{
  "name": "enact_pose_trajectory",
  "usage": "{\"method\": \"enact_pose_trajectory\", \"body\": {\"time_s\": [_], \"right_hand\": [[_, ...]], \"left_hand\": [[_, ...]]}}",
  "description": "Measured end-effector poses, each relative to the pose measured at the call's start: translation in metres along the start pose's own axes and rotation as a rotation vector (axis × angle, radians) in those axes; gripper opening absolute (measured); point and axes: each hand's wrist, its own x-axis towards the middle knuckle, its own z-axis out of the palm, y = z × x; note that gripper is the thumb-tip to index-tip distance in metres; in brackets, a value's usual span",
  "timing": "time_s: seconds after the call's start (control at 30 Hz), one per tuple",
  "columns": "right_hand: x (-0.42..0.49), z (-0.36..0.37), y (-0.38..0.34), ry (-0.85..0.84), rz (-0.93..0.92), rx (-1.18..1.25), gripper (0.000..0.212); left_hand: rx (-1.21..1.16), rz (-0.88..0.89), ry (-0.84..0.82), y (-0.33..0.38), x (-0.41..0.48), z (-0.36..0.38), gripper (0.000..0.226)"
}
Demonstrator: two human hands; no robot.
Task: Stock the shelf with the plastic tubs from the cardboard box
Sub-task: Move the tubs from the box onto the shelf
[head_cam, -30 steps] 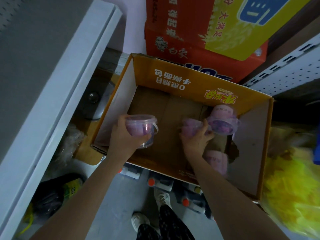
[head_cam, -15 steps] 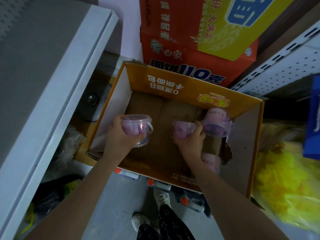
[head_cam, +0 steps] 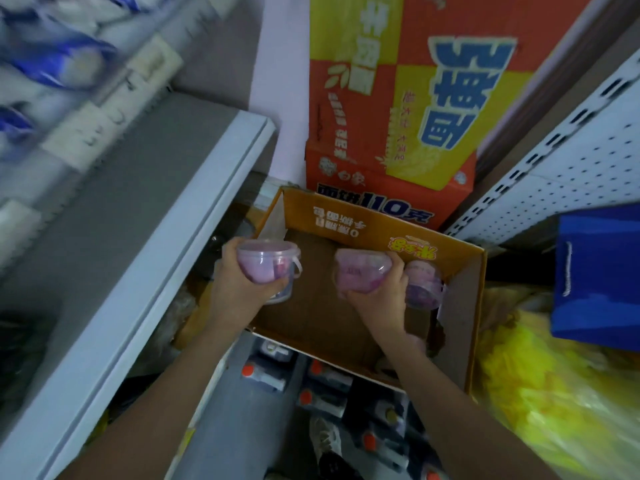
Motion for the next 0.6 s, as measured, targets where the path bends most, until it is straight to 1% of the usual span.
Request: {"method": "enact_pose_trajectory", "body": {"time_s": [0.1,0.2,0.3,0.47,0.57,0.6], "right_hand": [[-0.009,-0.019,-0.039,0.025,-0.079,0.104,0.098],[-0.019,-0.039,-0.085,0.042,-0.176,0.152,0.100],[-0.029,-0.058,-0.129,0.018,-0.269,0.230,0.104],[-0.050,-0.080,-0.199,-0.057,-0.427,0.376,0.100],[-0.065,-0.093,-0.241,-0.080,-0.526,0.467,0.097],[-0.069,-0.097,-0.254,-0.090,-0.542,0.495,0.100]], "left_hand": [[-0.026,0.060,0.114,0.034,-0.011,-0.031,0.102],[-0.060,0.105,0.199,0.065,-0.025,-0.071,0.105],[-0.030,0.176,0.305,0.095,-0.037,-0.113,0.100],[-0.048,0.277,0.435,0.142,-0.059,-0.175,0.100],[-0.047,0.325,0.561,0.170,-0.074,-0.211,0.098],[-0.043,0.345,0.604,0.177,-0.079,-0.222,0.097]]}}
